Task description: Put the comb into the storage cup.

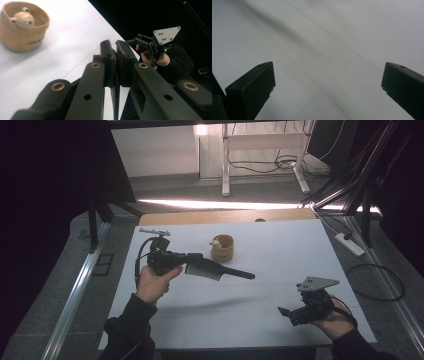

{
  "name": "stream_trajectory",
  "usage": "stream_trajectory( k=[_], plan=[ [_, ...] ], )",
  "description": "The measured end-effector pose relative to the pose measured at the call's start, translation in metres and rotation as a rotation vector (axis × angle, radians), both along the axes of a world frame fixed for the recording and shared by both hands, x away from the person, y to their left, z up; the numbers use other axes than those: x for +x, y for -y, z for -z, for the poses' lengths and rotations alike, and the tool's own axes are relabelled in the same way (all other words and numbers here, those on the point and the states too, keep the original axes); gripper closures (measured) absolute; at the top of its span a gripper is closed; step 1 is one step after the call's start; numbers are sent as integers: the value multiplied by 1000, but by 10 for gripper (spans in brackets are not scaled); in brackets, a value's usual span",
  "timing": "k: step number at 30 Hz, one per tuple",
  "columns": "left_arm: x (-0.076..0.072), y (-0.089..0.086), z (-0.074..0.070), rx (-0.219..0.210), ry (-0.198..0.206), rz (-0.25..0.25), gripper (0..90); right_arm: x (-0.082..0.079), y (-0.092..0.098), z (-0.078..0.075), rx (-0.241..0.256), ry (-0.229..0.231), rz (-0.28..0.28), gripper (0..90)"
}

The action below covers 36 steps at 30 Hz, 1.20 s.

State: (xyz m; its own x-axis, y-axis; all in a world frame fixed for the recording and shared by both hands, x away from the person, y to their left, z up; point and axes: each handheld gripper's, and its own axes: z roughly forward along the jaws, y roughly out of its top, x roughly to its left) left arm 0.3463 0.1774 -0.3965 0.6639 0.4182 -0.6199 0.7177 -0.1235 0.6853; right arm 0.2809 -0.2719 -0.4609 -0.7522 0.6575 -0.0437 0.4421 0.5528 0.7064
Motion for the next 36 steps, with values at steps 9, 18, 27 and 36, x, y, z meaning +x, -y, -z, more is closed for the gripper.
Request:
stream_trajectory(
  k=[9,18,27,36],
  plan=[
    [7,-15,-6,8,6,-46,837,-4,12,1,5,-12,50,0],
    [14,-27,-12,16,8,-80,836,-9,21,0,3,-32,92,0],
    [25,-38,-19,28,2,-122,836,-15,29,1,-5,-50,128,0],
    [38,-44,-28,38,2,-152,837,-19,36,-1,18,-55,177,0]
  ],
)
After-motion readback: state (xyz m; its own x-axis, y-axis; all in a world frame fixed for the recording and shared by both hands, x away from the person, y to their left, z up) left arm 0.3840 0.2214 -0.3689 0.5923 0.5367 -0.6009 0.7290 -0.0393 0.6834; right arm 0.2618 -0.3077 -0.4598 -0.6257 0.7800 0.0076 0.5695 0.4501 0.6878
